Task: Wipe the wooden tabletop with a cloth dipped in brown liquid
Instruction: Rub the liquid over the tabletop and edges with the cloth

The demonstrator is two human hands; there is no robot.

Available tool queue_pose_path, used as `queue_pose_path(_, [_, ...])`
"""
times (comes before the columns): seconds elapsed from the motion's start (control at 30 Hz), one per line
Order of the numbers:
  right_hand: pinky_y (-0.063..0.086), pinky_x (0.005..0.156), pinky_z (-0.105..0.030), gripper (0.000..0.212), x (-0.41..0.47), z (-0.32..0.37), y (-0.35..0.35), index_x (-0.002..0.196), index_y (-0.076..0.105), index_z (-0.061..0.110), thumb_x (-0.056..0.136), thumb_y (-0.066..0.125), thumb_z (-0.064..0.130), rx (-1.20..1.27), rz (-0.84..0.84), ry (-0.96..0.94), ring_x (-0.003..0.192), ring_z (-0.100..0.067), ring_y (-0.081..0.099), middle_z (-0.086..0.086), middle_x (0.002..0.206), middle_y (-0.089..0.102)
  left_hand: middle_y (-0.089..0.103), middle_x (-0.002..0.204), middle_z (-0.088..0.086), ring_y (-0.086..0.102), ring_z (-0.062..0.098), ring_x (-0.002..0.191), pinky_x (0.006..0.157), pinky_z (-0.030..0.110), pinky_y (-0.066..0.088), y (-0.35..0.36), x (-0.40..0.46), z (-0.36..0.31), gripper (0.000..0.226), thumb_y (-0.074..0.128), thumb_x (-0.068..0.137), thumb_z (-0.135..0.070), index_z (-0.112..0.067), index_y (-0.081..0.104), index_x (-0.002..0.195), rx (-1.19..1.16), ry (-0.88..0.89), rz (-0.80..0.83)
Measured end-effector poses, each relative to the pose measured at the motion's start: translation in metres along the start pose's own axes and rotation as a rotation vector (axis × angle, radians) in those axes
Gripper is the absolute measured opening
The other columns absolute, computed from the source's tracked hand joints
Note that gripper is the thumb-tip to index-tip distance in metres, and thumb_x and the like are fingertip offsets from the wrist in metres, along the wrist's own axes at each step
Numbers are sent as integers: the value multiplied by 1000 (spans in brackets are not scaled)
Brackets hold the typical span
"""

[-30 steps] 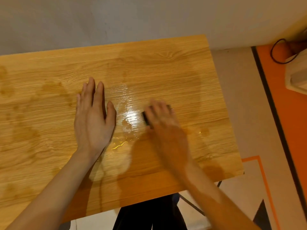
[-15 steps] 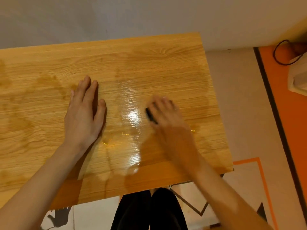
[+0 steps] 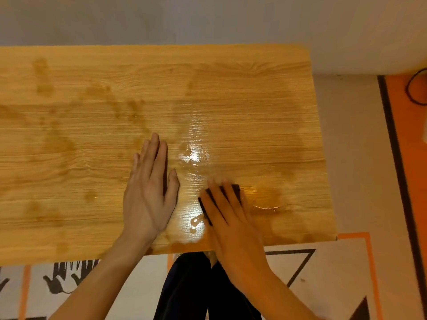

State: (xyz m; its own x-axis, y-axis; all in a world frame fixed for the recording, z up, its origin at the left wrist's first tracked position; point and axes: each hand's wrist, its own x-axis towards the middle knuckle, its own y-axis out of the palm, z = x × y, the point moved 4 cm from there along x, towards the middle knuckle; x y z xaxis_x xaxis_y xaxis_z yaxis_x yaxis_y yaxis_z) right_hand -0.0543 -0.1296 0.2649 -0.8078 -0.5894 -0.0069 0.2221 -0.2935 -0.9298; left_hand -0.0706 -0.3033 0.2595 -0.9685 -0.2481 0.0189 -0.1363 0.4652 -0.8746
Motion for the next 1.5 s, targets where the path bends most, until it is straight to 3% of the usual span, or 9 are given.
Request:
queue_pose_path(0.1, [21, 119, -49, 64, 42, -22, -11, 150, 30, 13, 93, 58, 21, -35, 58, -76, 149, -27, 16, -7, 160, 24, 19, 168, 8, 12, 18, 157, 128, 39, 8, 0, 1, -1, 58, 38, 105, -25, -4, 27, 158, 12, 0, -12])
queue_pose_path(0.27, [8, 123, -44, 50, 138, -66, -32, 152, 27, 12, 104, 40, 20, 37, -94, 204, 150, -27, 11, -8, 161, 19, 22, 167, 8, 14, 19, 157, 128, 38, 9, 0, 1, -2, 58, 40, 104, -25, -5, 29, 157, 19, -7, -36])
queue_pose_path(0.37, [20, 119, -52, 55, 73, -41, -18, 148, 34, 8, 97, 48, 21, -25, -162, 172, 146, -32, 20, -14, 156, 29, 22, 168, 7, 14, 18, 157, 128, 37, 8, -1, 1, -2, 58, 40, 104, -26, -6, 29, 158, 20, -14, -39])
queue_pose_path(0.53, [24, 115, -51, 82, -13, -20, -9, 149, 29, 13, 81, 75, 15, -23, 47, -156, 147, -30, 20, -9, 158, 26, 21, 168, 4, 13, 17, 157, 128, 35, 8, 0, 1, -2, 58, 38, 105, -28, -7, 28, 158, 20, -20, -40])
queue_pose_path(0.8, [6, 122, -44, 50, 85, -78, -37, 150, 32, 12, 102, 46, 17, 77, -134, 176, 149, -28, 14, -9, 160, 22, 23, 167, 3, 14, 16, 156, 128, 34, 8, -2, 0, -2, 57, 40, 105, -31, -9, 32, 157, 18, -16, -58])
queue_pose_path(0.97, [27, 116, -53, 89, -37, -27, -18, 148, 31, 13, 74, 81, 14, -21, 43, -88, 146, -32, 22, -10, 157, 27, 22, 168, 1, 13, 14, 156, 128, 30, 6, -2, 0, -1, 58, 38, 106, -36, -11, 31, 158, 28, -28, -58])
queue_pose_path(1.1, [25, 117, -49, 52, 31, -74, -41, 144, 40, 11, 94, 54, 16, -51, 43, -38, 144, -34, 27, -13, 154, 34, 22, 168, -2, 12, 11, 156, 128, 30, 6, -3, 2, 0, 58, 37, 105, -38, -13, 31, 158, 20, -40, -60])
queue_pose_path(1.27, [8, 122, -47, 47, 65, -107, -47, 149, 35, 12, 103, 38, 21, 85, -170, 219, 149, -28, 13, -9, 160, 23, 24, 167, -1, 15, 11, 156, 128, 30, 8, -2, 1, 0, 57, 40, 105, -35, -12, 34, 157, 13, -36, -74])
queue_pose_path(1.5, [14, 121, -48, 52, -36, -85, -36, 149, 35, 15, 98, 41, 23, 61, -9, -26, 149, -27, 16, -7, 158, 27, 24, 167, 3, 14, 13, 156, 128, 33, 7, -1, 1, 0, 58, 39, 104, -33, -9, 33, 157, 18, -18, -77])
